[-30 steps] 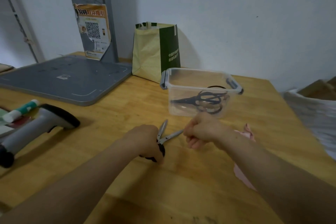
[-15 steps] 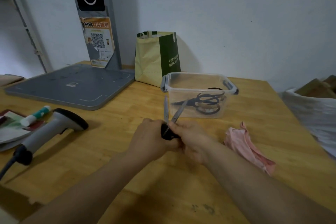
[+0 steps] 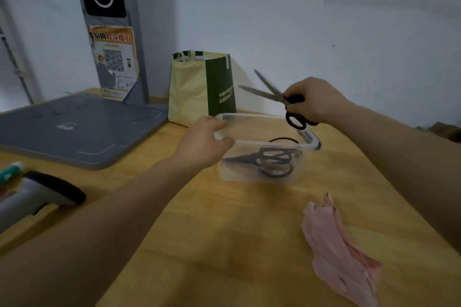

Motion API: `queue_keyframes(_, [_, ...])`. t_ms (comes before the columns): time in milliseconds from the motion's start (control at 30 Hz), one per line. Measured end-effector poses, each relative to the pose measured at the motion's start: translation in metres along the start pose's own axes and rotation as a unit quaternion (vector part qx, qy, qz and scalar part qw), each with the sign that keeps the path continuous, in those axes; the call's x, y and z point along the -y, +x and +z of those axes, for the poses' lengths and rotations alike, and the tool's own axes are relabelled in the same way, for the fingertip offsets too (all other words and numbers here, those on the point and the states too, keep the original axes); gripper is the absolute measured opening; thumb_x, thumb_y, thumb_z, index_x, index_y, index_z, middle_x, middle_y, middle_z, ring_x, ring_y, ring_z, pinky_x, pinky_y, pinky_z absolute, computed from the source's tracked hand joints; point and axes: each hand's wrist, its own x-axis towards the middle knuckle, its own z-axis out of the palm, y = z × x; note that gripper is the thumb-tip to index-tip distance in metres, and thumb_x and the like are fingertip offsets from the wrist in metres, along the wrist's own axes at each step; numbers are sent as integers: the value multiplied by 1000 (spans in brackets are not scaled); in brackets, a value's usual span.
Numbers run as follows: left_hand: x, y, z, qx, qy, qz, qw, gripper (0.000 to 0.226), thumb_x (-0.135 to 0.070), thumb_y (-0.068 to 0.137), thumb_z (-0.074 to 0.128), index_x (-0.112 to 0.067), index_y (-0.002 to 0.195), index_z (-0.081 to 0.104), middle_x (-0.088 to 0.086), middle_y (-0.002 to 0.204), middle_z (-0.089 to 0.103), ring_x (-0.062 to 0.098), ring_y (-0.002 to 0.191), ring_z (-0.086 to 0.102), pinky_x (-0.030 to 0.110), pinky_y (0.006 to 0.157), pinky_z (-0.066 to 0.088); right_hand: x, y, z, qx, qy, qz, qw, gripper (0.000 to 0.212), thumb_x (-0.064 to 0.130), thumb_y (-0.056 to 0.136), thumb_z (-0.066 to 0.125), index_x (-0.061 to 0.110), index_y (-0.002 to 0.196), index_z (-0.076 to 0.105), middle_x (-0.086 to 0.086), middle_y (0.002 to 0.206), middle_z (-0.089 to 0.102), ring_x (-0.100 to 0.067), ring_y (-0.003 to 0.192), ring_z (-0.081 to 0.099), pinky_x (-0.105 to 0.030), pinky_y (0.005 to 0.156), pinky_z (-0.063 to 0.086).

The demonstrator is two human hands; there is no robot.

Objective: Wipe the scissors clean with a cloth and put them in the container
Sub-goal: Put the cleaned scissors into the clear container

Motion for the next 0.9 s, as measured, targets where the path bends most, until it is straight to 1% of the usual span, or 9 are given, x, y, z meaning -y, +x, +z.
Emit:
queue_keyframes(100, [10,19,17,52,57,-8,997,52,-43,89,59,-24,136,50,0,151,34,20,129,43,37,106,37,-8,31,30,52,-150,-15,987,28,4,91,47,16,110,64,-7,100,60,-27,91,55,-31,70,41])
queue_keyframes(167, [16,28,25,53,88,8,995,43,-46,90,55,-27,129,57,0,148,39,19,128,43,33,101,36,-7,43,53,97,-192,-27,976,29,4,92,46,16,112,62,-8,101,59,-27,92,56,-30,69,39])
queue_keyframes(300, [30,37,32,17,145,76,986,37,-53,91,49,-34,119,64,-6,117,65,10,104,53,23,73,38,-4,61,95,168,-181,-20,969,24,9,91,52,15,110,64,-2,93,59,-21,84,55,-28,70,39])
queue_keyframes(367, [35,39,33,6,162,96,982,37,-55,90,46,-37,117,64,-7,111,67,9,99,54,23,70,40,-1,68,107,206,-144,13,968,24,10,90,53,14,110,64,-5,97,61,-23,88,57,-31,77,44])
queue_keyframes(533, [35,38,34,-7,173,132,976,41,-53,93,44,-33,124,60,-7,124,62,10,111,52,24,79,41,-7,71,113,230,-89,20,969,29,11,89,59,17,116,65,-4,112,64,-19,98,57,-28,88,43])
queue_keyframes(633, [37,31,32,-7,177,118,977,41,-49,94,43,-34,130,55,-5,142,48,14,132,38,31,99,38,-16,62,97,220,-21,4,975,30,29,89,62,24,119,64,1,122,62,-16,104,54,-30,93,42])
queue_keyframes(667, [41,27,31,-30,195,133,971,39,-47,93,45,-33,127,58,-3,140,50,17,132,39,34,98,39,-17,53,87,205,13,-4,979,34,38,89,60,25,121,63,3,125,61,-16,109,54,-32,97,41])
queue_keyframes(800, [57,22,31,-125,212,218,945,22,-32,88,62,-17,98,75,2,97,72,23,88,65,31,67,50,-31,-2,63,168,140,-55,974,44,49,81,62,32,122,62,12,118,62,-7,112,54,-27,98,41])
queue_keyframes(900, [51,31,38,-137,193,209,949,13,-21,83,69,-11,89,76,5,87,73,23,77,67,26,67,45,-51,-21,79,121,128,-92,980,33,30,90,60,35,122,61,20,113,63,0,106,56,-6,86,38])
